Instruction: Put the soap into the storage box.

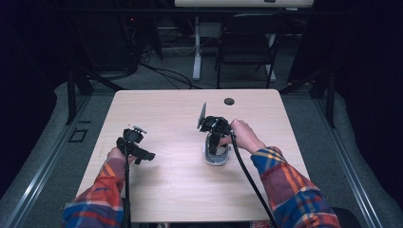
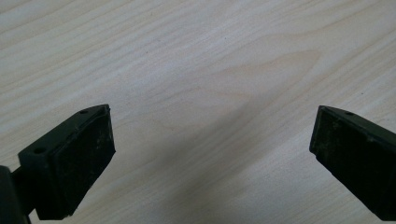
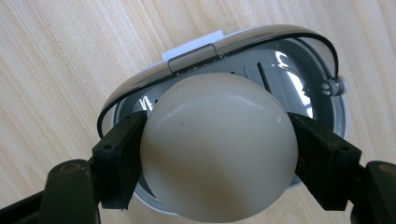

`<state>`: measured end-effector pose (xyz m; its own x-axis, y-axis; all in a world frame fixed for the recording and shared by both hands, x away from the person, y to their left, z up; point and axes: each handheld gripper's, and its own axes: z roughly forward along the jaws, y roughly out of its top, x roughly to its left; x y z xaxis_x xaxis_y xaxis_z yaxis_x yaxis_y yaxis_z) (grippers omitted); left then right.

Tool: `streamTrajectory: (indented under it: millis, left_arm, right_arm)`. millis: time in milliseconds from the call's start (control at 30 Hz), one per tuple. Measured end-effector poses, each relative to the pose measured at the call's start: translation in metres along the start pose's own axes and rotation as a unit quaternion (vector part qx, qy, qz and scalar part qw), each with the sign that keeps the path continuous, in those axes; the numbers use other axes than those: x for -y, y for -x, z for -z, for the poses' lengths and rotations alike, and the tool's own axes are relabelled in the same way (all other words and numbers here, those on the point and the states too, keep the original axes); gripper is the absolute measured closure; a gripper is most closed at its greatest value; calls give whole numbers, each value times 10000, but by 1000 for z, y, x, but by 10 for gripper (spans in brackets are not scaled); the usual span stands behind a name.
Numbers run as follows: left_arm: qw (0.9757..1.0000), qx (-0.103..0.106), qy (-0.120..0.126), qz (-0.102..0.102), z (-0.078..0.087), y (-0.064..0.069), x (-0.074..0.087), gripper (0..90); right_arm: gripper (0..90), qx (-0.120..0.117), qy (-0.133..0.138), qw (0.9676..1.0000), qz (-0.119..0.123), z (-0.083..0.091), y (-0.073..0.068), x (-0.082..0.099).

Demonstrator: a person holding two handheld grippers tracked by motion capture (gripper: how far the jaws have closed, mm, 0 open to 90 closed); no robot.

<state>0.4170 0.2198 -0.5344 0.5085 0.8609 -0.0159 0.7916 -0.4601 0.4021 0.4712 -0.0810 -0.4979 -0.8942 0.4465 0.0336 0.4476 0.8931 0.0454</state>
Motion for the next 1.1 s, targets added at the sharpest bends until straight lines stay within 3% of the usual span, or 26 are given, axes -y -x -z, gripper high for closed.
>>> streamTrajectory:
  millis: [300,733,1100]
  left_arm:
    - [10000,7,-24,-27,0,0,0,1]
    - [10000,15,-37,-24,-1,1,0,1]
    - [10000,17,-33,-35,-1,2,0,1]
  right_arm:
    - [233,-65,130,9998,-96,-7,2,9]
    - [174,-9,498,9986,-182,19,2,28]
    - [150,120,633,9977,-200,39,-1,50]
